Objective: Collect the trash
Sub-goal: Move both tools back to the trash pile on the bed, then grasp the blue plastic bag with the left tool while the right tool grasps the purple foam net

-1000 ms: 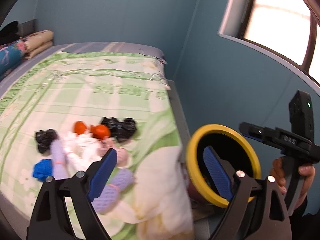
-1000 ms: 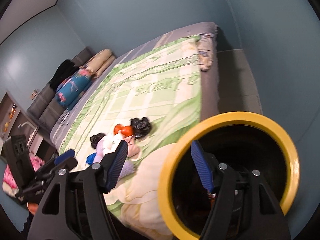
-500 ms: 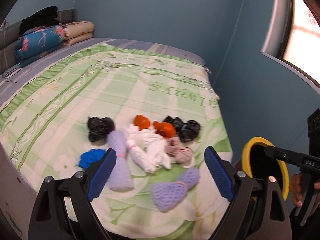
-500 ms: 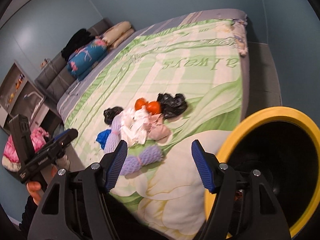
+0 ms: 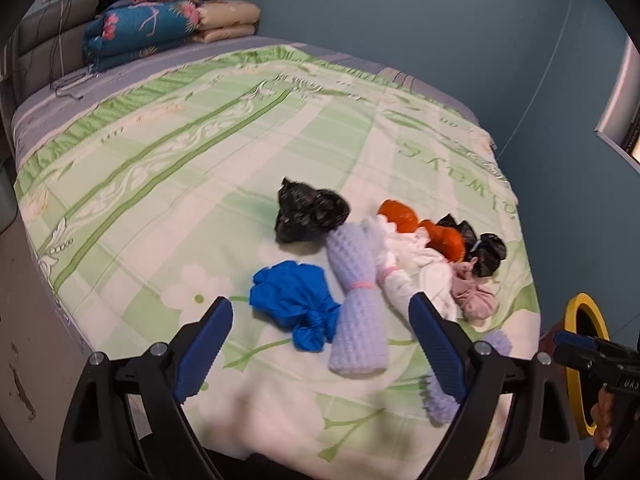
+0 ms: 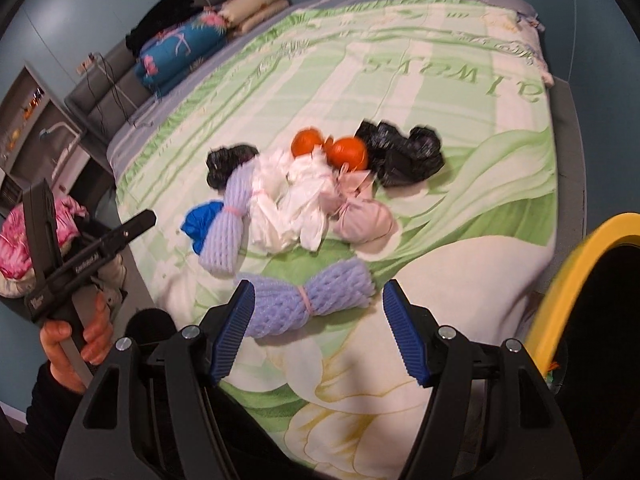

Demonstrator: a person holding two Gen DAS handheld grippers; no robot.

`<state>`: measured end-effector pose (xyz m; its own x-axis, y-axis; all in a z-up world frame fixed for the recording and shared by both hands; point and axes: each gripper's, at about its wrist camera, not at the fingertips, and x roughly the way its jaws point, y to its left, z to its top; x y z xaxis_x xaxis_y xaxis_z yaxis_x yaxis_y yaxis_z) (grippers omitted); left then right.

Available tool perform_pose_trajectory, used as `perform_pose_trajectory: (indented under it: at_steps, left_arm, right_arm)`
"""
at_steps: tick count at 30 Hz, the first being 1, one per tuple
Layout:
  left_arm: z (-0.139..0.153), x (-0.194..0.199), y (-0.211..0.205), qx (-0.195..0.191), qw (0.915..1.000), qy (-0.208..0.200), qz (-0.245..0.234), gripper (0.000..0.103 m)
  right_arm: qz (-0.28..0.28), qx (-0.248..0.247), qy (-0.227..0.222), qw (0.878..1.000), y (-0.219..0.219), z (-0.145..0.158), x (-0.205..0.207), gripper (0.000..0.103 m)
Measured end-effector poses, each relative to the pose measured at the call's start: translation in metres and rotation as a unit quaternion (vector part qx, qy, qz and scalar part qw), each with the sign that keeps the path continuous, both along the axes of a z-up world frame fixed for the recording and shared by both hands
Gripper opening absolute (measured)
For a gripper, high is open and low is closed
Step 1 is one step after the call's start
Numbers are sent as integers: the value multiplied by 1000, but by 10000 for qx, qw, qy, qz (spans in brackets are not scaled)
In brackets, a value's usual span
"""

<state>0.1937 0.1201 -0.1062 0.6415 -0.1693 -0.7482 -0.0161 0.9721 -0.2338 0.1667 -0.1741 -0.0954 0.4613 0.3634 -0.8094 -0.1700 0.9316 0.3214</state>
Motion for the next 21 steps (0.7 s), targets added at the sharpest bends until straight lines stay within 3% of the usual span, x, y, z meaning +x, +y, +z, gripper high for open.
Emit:
perform_pose_trajectory:
  at_steps: [11,21]
  left_arm:
    - [-40,31,16,-57,9988,459,157,86]
    - [-63,52,26,-217,9972,694,191,84]
  right_arm:
    - [-25,-343,460,9983,17,-47,25,63]
    - [-120,-486,698,9963,22,-71,41,60]
